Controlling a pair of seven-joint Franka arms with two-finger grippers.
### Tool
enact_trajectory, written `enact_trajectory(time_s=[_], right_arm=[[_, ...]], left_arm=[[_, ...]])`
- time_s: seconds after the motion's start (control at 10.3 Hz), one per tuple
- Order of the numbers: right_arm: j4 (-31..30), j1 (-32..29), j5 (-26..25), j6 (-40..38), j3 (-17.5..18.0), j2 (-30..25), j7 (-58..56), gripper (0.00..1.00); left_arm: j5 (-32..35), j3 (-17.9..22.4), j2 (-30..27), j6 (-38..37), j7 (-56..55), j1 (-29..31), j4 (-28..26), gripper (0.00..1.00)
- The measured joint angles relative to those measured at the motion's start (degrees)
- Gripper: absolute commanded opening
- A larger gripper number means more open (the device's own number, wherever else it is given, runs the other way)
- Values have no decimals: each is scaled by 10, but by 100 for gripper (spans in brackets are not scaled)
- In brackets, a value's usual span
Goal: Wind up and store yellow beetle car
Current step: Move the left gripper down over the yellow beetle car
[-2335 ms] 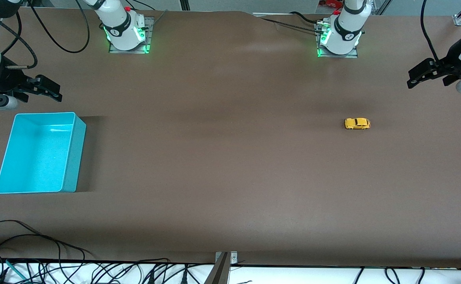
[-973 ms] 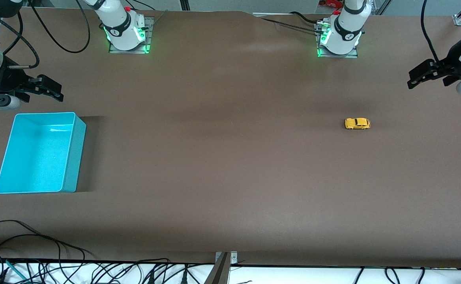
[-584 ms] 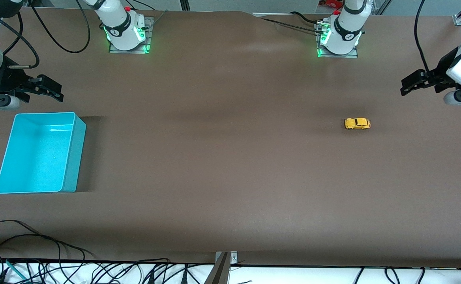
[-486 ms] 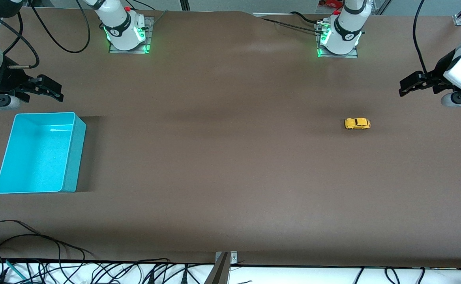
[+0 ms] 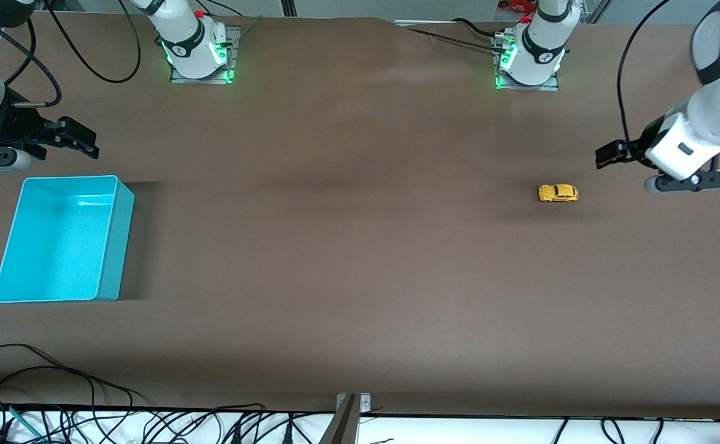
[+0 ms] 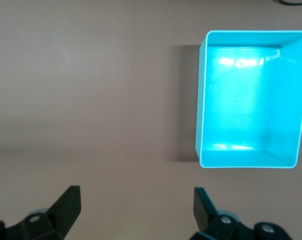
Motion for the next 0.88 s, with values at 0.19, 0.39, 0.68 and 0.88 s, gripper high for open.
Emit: enact_trajectory(time_s=[0.19, 0.39, 0.68, 0.88], right_arm=[[0, 0, 0, 0, 0, 0, 0, 100], [0, 0, 0, 0, 0, 0, 0, 100], [0, 0, 0, 0, 0, 0, 0, 100], [0, 0, 0, 0, 0, 0, 0, 100]], left_arm=[[-13, 0, 0, 58, 1, 1, -51, 100], [-13, 0, 0, 98, 18, 1, -89, 100], [-13, 1, 0, 183, 153, 22, -167, 100], [-13, 1, 0, 202, 222, 27, -210, 100]])
